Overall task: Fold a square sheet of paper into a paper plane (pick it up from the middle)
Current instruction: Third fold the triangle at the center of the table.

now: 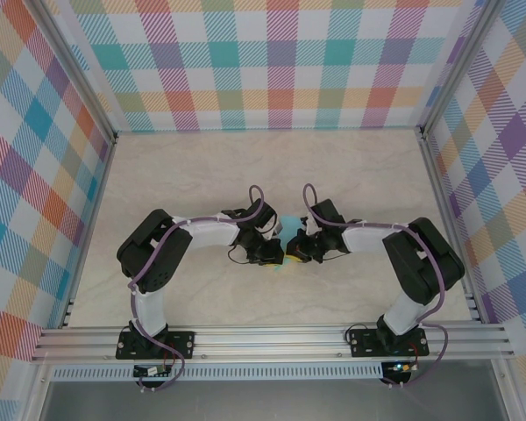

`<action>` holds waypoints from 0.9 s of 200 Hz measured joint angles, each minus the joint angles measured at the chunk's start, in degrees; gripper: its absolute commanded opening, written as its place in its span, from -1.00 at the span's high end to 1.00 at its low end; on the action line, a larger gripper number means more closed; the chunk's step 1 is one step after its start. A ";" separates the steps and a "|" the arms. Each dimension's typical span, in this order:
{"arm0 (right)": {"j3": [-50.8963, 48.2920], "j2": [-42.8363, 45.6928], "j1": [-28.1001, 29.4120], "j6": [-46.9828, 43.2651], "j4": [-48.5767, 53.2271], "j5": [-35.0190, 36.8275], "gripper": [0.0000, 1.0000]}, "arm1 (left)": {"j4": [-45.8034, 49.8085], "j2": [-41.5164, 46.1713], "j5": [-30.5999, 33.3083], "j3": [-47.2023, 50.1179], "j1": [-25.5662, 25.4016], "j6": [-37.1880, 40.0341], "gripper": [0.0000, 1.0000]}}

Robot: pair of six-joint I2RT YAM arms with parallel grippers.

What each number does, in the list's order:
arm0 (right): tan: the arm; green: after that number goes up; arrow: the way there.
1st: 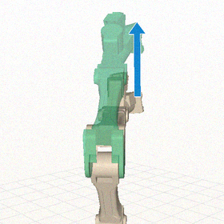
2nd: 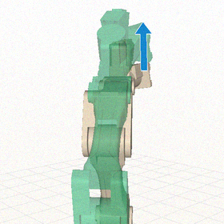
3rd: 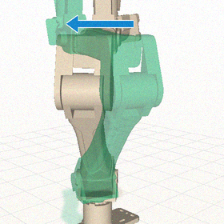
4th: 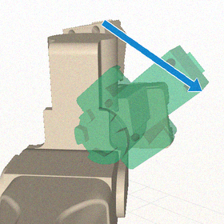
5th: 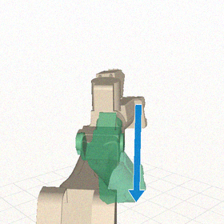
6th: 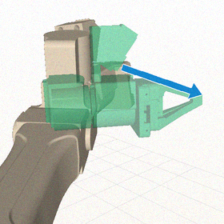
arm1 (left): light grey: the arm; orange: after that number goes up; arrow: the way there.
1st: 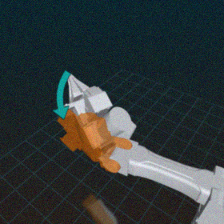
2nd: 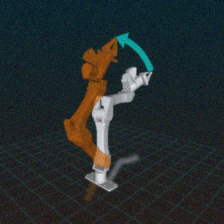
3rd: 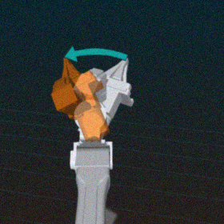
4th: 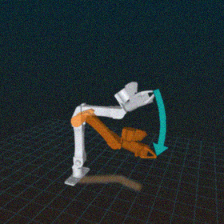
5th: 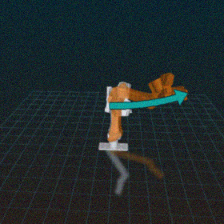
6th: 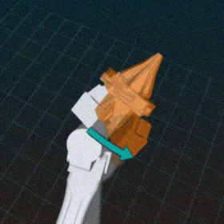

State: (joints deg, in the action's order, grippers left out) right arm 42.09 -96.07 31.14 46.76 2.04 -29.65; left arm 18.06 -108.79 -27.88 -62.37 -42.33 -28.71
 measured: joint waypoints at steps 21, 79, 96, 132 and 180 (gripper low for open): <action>0.00 -1.42 0.00 0.00 -0.76 -0.13 0.85 | 0.00 0.00 0.09 0.02 0.00 -0.02 0.74; 0.00 -2.62 -0.13 0.00 -1.36 0.00 0.84 | 0.00 0.00 0.13 0.09 0.00 0.02 0.77; 0.00 -2.62 -0.70 0.00 -1.38 -0.04 0.84 | -0.04 0.00 0.13 0.15 0.00 0.02 0.78; -0.15 -2.62 -2.62 -0.04 -2.12 -0.37 0.83 | -0.11 0.00 0.15 0.24 0.00 0.20 0.80; -1.75 -2.62 -6.78 -0.22 -5.46 -1.84 0.81 | -0.13 0.00 0.13 0.24 0.00 0.28 0.80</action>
State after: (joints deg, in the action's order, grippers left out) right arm 40.34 -98.70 24.36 46.54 -3.42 -31.48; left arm 17.93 -108.79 -27.75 -62.13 -42.33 -28.42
